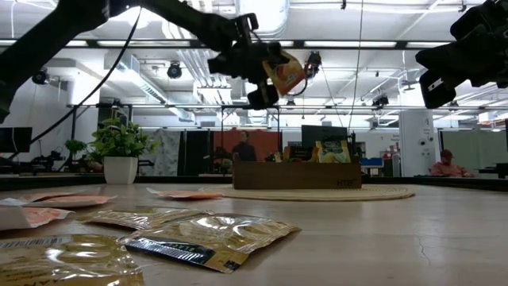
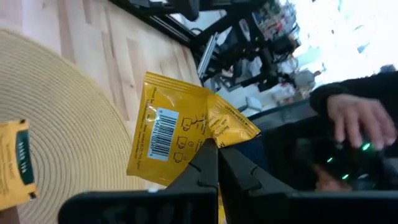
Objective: Pick & Place Tea
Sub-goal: Put the orange tea bag into the middle section of the wooden organizer
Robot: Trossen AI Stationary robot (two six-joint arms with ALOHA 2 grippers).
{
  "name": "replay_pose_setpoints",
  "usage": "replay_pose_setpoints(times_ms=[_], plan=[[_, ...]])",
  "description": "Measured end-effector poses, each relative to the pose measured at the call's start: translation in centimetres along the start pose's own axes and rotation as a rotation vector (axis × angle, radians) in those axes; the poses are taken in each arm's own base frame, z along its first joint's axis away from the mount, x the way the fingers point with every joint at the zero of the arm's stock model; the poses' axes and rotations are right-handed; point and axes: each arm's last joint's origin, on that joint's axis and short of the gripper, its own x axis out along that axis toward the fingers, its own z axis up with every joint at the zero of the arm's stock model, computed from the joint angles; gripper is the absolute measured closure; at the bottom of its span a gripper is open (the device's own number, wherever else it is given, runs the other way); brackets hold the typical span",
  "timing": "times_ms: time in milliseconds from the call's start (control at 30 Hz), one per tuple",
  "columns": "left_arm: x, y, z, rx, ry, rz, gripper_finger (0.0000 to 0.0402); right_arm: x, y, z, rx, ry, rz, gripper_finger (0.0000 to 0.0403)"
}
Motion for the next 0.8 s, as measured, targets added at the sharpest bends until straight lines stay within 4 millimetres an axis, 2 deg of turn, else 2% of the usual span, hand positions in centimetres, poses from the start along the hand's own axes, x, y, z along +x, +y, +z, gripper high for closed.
replay_pose_setpoints(times_ms=[300,800], plan=[[-0.9,2.4,-0.5,-0.084,-0.07,-0.026,0.0401,0.0,0.0,0.0,0.0,0.0,0.0,0.0394],[-3.1,3.6,-0.2,-0.143,-0.141,0.054,0.0401,0.0,0.0,0.0,0.0,0.0,0.0,0.0394]])
